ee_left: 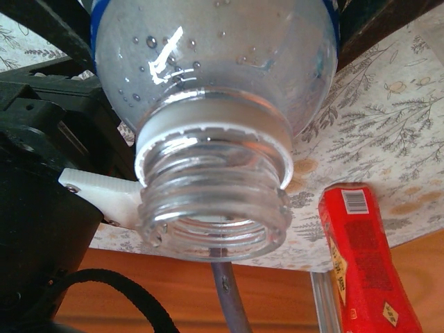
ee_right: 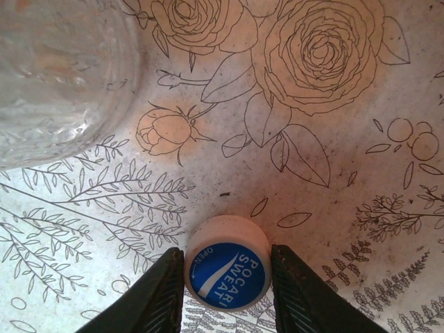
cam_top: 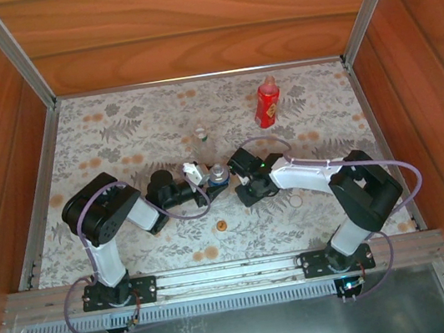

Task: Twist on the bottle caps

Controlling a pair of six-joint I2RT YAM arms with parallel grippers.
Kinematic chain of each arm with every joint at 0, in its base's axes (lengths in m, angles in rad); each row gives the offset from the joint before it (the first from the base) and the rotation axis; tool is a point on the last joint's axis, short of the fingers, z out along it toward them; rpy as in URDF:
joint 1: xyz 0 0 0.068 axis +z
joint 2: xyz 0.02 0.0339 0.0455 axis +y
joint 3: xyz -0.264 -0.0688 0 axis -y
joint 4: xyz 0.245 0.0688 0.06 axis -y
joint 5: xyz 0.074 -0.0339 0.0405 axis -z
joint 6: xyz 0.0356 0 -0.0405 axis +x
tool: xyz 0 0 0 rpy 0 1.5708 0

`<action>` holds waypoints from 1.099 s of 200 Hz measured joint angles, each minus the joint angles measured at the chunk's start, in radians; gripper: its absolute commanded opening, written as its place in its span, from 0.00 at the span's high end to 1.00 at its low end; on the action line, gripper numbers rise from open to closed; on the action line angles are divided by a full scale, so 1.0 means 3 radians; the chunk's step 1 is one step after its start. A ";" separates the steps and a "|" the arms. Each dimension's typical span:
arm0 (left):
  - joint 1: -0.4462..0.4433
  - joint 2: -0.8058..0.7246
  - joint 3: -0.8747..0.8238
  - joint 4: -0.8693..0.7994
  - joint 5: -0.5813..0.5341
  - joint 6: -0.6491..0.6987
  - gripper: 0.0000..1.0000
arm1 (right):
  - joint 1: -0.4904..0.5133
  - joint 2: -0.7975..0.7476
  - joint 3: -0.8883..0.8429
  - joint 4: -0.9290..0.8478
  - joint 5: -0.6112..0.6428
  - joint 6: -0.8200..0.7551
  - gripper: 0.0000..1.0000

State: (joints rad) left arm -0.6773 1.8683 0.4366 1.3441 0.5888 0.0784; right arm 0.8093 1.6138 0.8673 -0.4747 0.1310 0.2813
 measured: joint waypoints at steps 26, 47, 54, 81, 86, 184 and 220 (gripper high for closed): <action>0.0000 0.0000 0.0000 0.0000 0.0000 0.0000 0.38 | 0.0000 0.0000 0.0003 -0.0004 -0.0005 0.0000 0.65; 0.0000 0.0000 0.0000 0.0001 0.0000 0.0000 0.38 | 0.0000 0.0000 0.0005 -0.0013 -0.0006 0.0001 0.66; 0.0000 0.0000 -0.0001 0.0001 0.0001 0.0000 0.38 | 0.0000 -0.0004 0.0005 -0.0020 -0.0006 0.0001 0.66; 0.0000 0.0000 -0.0001 0.0001 0.0001 -0.0001 0.38 | 0.0000 -0.0126 0.0008 -0.0117 -0.0009 0.0000 0.66; 0.0000 0.0000 -0.0001 0.0001 0.0001 -0.0001 0.38 | 0.0000 -0.0167 0.0015 -0.0154 -0.0009 -0.0004 0.66; 0.0000 0.0022 0.0000 0.0033 0.0005 -0.0014 0.39 | 0.0006 -0.0609 0.0754 -0.0908 -0.0047 -0.0217 0.66; 0.0000 0.0053 0.0004 0.0080 0.0020 -0.0014 0.39 | 0.0051 -0.0609 0.1116 -0.1116 -0.0106 -0.0263 0.66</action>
State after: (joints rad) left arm -0.6773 1.8843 0.4377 1.3682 0.5949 0.0742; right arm 0.8246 1.4311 1.2022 -0.8097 0.0994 0.2024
